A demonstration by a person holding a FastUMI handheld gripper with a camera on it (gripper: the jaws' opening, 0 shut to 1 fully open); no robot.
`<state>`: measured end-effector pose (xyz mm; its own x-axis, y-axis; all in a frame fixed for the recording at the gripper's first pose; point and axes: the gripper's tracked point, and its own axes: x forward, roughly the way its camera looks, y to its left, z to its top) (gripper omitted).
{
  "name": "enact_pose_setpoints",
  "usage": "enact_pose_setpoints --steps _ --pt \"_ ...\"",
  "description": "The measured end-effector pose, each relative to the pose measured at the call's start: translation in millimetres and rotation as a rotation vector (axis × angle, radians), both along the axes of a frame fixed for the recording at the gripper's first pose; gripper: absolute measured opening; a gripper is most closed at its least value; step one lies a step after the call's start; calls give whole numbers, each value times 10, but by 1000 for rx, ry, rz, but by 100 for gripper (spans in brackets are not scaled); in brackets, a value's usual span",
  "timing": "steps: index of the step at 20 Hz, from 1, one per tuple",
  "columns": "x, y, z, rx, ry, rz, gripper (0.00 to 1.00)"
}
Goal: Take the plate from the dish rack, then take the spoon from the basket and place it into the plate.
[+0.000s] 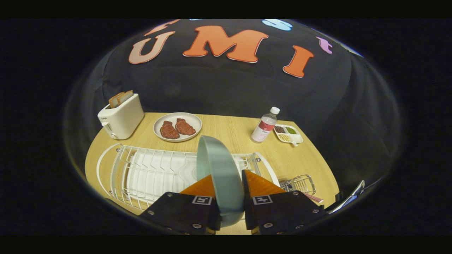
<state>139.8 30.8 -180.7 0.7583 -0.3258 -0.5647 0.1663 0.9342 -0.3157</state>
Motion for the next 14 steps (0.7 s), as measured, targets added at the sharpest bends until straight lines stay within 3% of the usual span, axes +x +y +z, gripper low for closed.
enact_pose_setpoints --steps 7,14 --pt "-215 -96 173 95 -18 -20 27" --pt "-787 -186 390 351 -53 -37 27"
